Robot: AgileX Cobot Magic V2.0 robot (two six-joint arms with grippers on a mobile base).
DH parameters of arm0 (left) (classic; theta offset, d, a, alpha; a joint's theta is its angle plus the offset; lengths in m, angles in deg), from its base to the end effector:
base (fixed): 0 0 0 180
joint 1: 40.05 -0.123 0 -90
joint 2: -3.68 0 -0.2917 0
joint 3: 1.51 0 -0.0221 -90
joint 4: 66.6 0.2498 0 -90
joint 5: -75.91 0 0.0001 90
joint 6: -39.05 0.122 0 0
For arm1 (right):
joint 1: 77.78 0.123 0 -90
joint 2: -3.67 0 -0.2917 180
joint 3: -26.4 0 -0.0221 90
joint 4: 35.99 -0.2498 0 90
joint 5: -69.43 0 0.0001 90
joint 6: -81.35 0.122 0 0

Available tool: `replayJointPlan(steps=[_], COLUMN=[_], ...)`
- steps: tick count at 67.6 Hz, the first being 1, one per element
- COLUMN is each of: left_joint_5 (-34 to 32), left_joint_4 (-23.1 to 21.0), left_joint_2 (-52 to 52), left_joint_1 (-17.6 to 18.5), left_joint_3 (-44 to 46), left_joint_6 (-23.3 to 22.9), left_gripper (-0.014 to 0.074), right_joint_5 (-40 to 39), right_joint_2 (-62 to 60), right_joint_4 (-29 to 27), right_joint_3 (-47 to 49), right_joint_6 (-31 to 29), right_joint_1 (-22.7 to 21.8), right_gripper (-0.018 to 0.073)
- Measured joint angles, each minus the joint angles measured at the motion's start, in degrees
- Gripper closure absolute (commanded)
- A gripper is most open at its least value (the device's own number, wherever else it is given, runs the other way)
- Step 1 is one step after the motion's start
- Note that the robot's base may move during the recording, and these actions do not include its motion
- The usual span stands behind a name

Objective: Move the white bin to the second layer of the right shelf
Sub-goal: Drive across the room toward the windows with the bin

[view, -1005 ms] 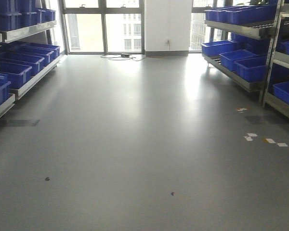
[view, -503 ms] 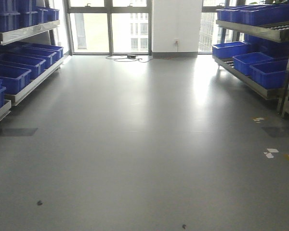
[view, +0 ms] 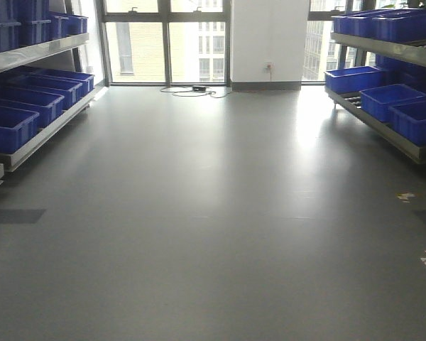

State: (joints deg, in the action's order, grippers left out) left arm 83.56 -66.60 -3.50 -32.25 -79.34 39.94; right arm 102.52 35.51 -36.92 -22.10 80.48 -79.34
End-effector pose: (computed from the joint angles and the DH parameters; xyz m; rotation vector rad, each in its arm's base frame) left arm 0.0786 -0.0108 0.1974 0.1226 1.6134 -0.0931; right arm 0.1066 -0.0018 0.2920 0.0196 1.9796 -0.0100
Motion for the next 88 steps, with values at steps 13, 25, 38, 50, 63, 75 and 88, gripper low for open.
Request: replayJointPlan(steps=[13,25,38,50,63,75,88], left_joint_5=[0.00,0.00,0.00,0.00,0.00,0.00,0.00], left_joint_4=[0.00,0.00,0.00,0.00,0.00,0.00,0.00], left_joint_2=[0.00,0.00,0.00,0.00,0.00,0.00,0.00], left_joint_1=[0.00,0.00,0.00,0.00,0.00,0.00,0.00], left_joint_3=[0.00,0.00,0.00,0.00,0.00,0.00,0.00], left_joint_6=[0.00,0.00,0.00,0.00,0.00,0.00,0.00], left_gripper=[0.0512,0.0512,0.0512,0.0512,0.0512,0.0512,0.0512], right_joint_5=[0.00,0.00,0.00,0.00,0.00,0.00,0.00], right_joint_2=[0.00,0.00,0.00,0.00,0.00,0.00,0.00], right_joint_4=[0.00,0.00,0.00,0.00,0.00,0.00,0.00], right_joint_3=[0.00,0.00,0.00,0.00,0.00,0.00,0.00], right_joint_6=[0.00,0.00,0.00,0.00,0.00,0.00,0.00], right_joint_1=[0.00,0.00,0.00,0.00,0.00,0.00,0.00], right_gripper=[0.0514,0.0514,0.0514,0.0514,0.0514,0.0514,0.0514])
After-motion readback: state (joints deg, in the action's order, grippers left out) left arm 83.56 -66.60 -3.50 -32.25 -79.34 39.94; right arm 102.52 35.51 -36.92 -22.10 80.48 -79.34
